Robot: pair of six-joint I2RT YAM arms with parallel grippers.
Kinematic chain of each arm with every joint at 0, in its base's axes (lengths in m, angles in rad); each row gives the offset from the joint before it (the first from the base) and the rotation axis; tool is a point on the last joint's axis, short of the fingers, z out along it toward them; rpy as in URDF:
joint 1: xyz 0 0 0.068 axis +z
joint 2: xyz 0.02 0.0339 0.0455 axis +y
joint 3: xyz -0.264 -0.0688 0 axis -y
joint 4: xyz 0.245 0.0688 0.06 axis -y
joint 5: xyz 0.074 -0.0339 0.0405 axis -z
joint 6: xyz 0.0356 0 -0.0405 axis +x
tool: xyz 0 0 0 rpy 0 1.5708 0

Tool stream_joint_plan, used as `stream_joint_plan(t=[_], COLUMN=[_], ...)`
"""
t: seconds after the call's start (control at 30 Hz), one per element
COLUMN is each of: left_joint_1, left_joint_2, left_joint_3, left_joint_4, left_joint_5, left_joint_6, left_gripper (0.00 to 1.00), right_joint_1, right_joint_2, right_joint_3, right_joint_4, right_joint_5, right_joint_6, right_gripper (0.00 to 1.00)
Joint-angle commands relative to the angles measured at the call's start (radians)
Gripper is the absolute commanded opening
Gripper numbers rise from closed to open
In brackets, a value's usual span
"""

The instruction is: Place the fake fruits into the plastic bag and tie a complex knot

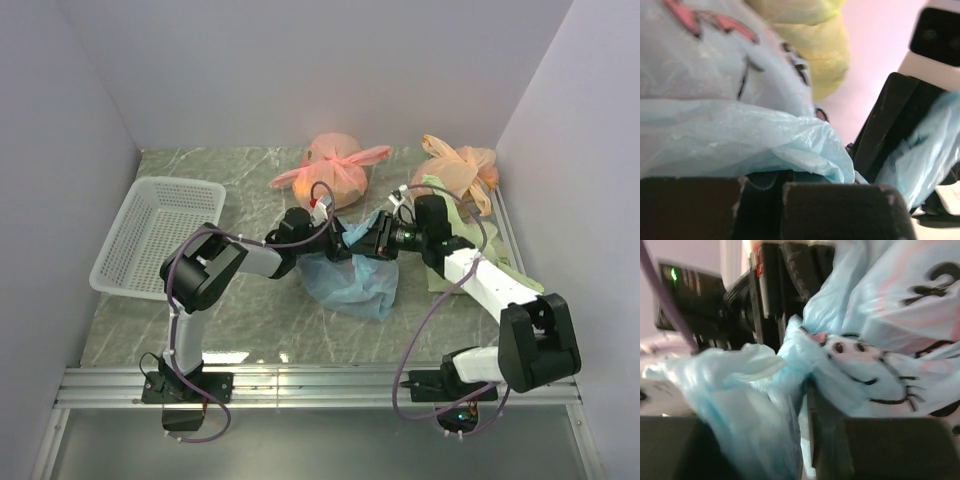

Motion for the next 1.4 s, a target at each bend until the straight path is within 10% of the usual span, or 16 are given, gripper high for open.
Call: stream_joint_plan(t=[0.0,0.23,0.43,0.7,1.07,1.37], left_joint_1=[0.009,0.018,0.023,0.025,0.026,0.025], left_joint_2=[-0.023,-0.007,0.010,0.017,0.028,0.060], left_joint_3=[0.002,0.004,0.007,0.022,0.053,0.093], left_joint_4=[0.246,0.262,0.262,0.257,0.222,0.273], left_joint_5=[0.028,0.048,0.059,0.071,0.085,0.133], left_joint_6=[-0.107,-0.130,-0.137,-0.130,-0.096,-0.116], left_gripper=[0.00,0.00,0.00,0.00,0.00,0.00], right_joint_1=[0.027,-0.014,-0.183,-0.303,-0.220,-0.065], right_joint_2=[-0.043,-0.223,-0.286,-0.081,0.089,0.128], right_joint_3=[0.141,0.301,0.384,0.312,0.238,0.098], right_joint_4=[-0.378,-0.775,-0.787,-0.505,-0.509,-0.281], right_joint_5=[-0.013,0.076,0.046,0.001,-0.149,-0.157], right_joint_6=[-0.353,-0.725,-0.709,-0.513,-0.518,-0.291], right_gripper=[0.34,0.77,0.76,0.43,0.85,0.91])
